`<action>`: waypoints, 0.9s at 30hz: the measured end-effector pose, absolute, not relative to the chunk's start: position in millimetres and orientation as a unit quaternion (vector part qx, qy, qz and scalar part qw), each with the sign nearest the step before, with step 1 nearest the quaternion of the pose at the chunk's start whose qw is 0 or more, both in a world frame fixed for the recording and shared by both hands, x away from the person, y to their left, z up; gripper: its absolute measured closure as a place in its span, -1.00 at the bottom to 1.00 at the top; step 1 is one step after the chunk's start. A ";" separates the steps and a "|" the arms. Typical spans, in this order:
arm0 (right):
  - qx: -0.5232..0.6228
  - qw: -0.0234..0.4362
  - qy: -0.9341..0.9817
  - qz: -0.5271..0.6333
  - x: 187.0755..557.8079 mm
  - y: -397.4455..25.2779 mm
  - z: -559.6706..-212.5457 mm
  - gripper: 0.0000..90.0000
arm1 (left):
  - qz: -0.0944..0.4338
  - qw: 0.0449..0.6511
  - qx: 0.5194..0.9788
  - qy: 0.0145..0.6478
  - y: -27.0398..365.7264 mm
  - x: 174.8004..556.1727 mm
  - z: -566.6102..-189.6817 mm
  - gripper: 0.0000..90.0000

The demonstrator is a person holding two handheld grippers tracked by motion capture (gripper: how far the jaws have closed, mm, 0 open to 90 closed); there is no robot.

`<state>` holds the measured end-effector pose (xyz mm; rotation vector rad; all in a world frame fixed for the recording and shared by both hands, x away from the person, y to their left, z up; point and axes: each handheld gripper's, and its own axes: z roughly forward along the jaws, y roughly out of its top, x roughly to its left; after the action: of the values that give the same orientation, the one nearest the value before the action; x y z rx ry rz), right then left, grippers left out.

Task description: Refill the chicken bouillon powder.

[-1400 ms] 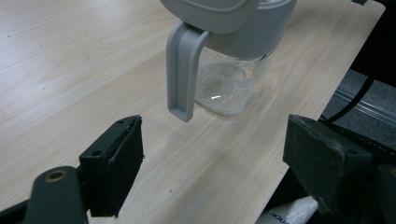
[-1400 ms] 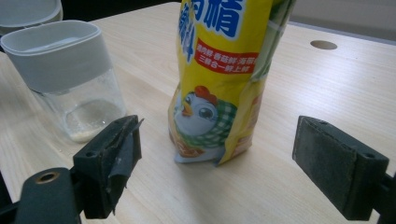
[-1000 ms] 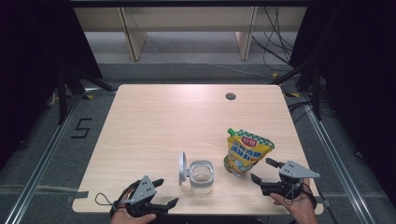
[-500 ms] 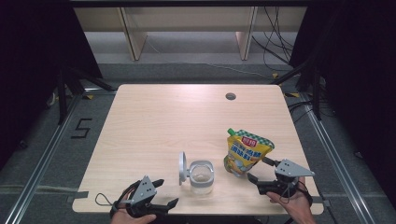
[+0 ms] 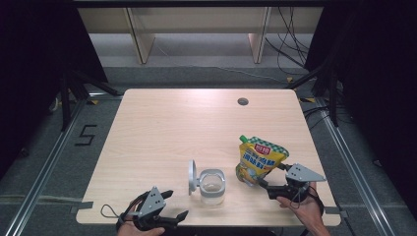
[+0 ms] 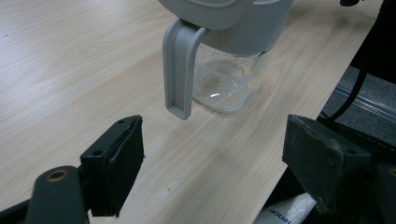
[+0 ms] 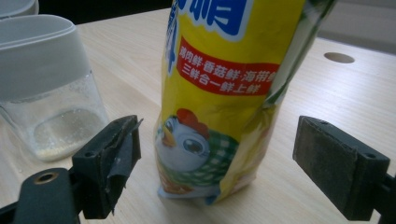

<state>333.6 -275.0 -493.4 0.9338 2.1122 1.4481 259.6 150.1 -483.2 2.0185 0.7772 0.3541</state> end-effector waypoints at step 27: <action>0.292 0.216 0.760 0.538 360.9 -258.3 -506.0 -0.65 | 0.146 0.454 0.822 0.311 151.6 260.5 -484.3 -0.53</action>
<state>360.9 -258.3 -506.0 0.8098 2.1074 1.4922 260.5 151.6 -484.3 2.0285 0.7687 0.3602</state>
